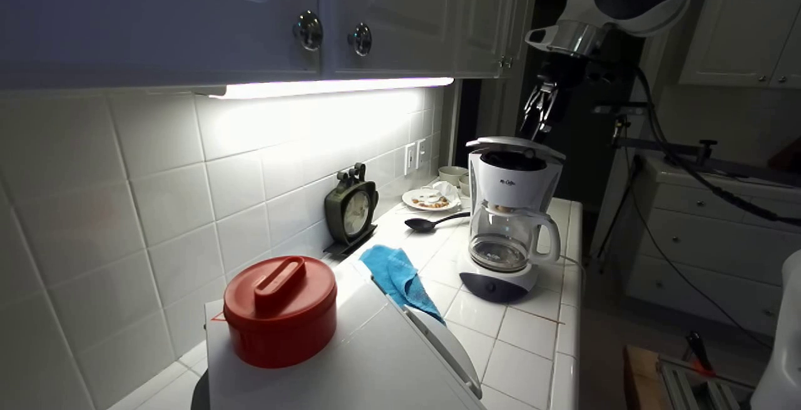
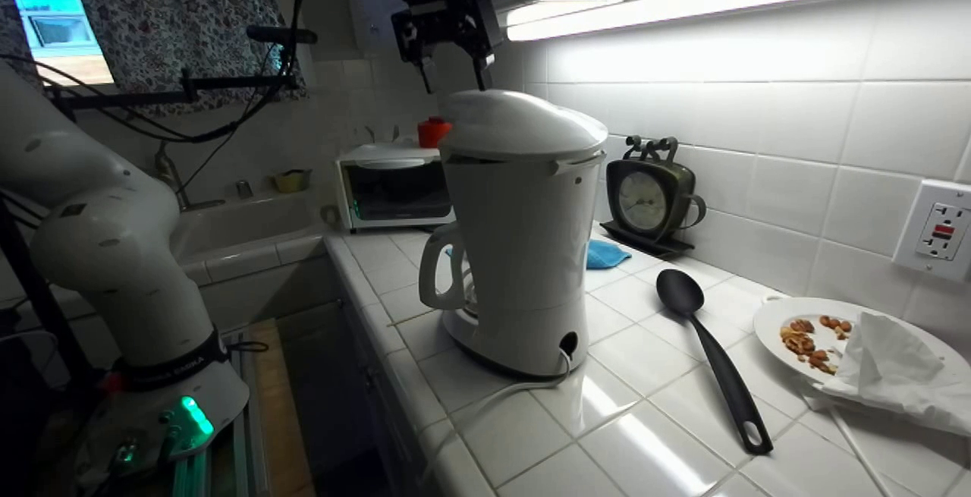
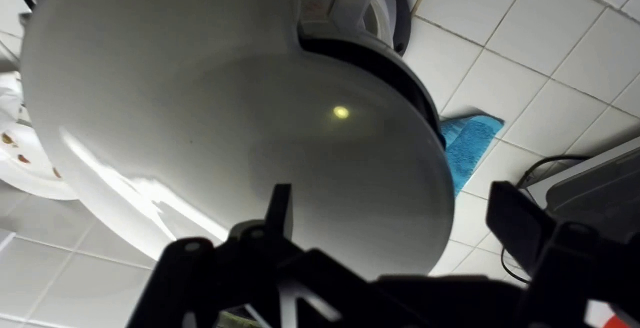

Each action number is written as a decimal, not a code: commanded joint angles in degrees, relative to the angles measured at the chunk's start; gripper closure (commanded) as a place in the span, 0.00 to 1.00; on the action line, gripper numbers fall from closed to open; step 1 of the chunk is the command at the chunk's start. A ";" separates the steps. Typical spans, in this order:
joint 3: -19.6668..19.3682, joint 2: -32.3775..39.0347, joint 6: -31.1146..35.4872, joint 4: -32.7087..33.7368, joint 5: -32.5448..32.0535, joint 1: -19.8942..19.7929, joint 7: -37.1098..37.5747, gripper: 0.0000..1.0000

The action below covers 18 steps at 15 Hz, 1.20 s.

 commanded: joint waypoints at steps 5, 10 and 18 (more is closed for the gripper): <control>5.25 -3.71 -6.15 4.48 -7.81 -3.72 15.98 0.00; 5.83 -4.92 -11.33 7.69 -6.55 -3.56 24.36 0.00; 5.28 -5.90 -11.69 8.40 -6.53 -2.53 24.92 0.00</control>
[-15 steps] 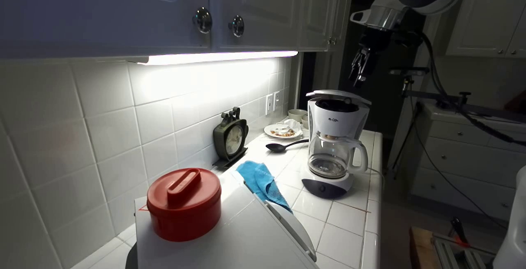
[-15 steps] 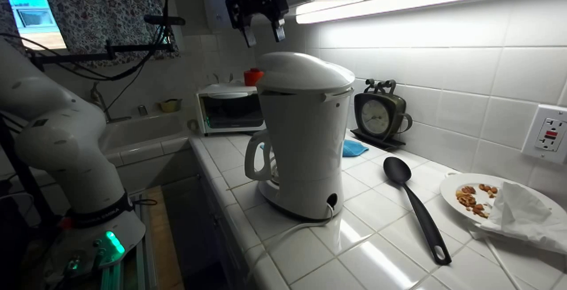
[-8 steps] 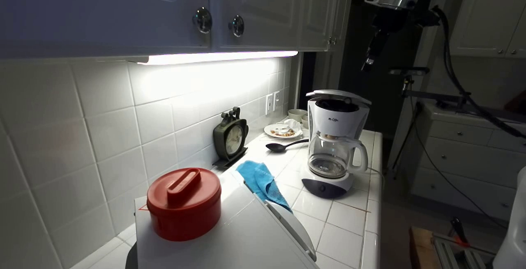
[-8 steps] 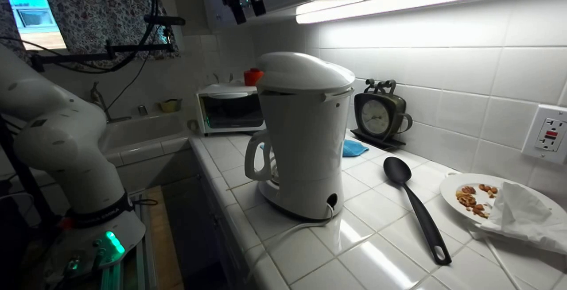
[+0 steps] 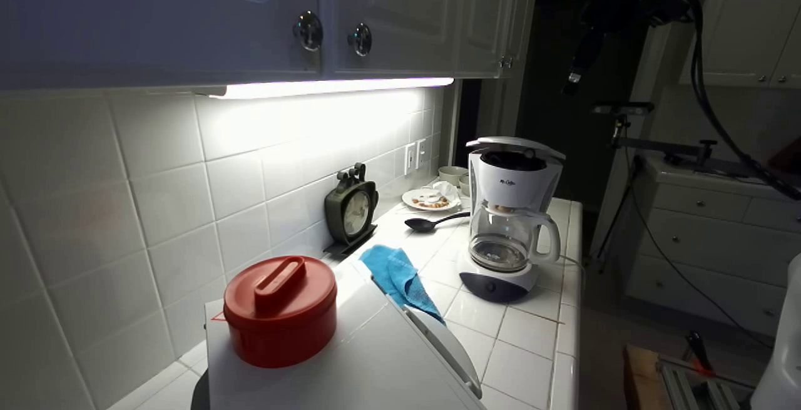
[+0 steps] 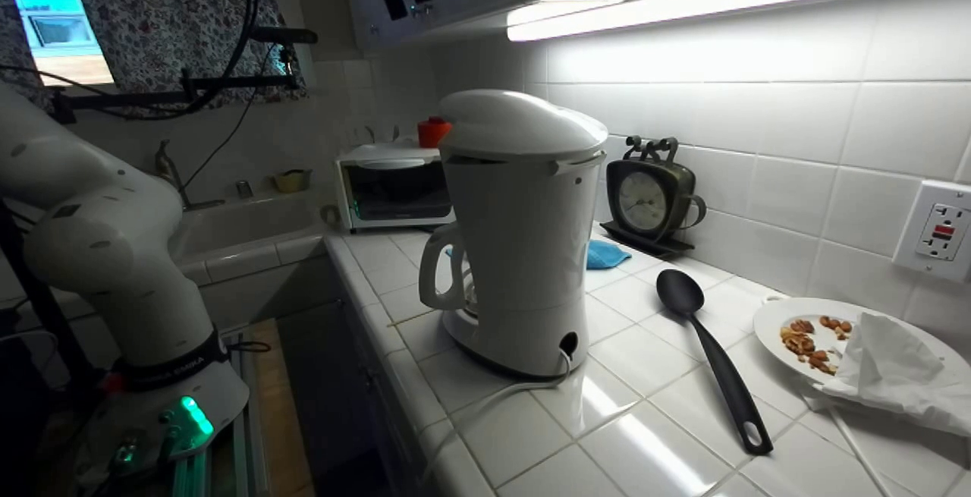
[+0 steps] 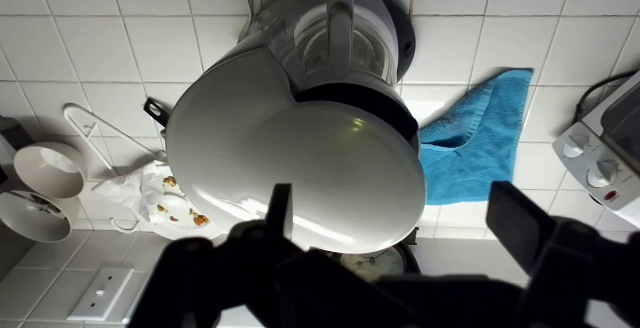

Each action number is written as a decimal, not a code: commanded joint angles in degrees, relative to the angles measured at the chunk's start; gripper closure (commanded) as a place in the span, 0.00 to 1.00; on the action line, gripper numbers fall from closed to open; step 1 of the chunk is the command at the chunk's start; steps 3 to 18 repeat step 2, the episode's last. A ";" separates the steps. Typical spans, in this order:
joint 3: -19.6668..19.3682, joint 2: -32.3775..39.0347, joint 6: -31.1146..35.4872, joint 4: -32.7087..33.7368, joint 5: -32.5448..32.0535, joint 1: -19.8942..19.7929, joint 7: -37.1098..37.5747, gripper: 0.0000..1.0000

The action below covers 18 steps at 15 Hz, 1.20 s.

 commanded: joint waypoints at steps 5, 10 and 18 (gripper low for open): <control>-0.45 -0.35 -0.23 0.33 -0.32 0.81 0.25 0.00; -0.45 -0.35 -0.23 0.33 -0.32 0.81 0.25 0.00; -0.45 -0.35 -0.23 0.33 -0.32 0.81 0.25 0.00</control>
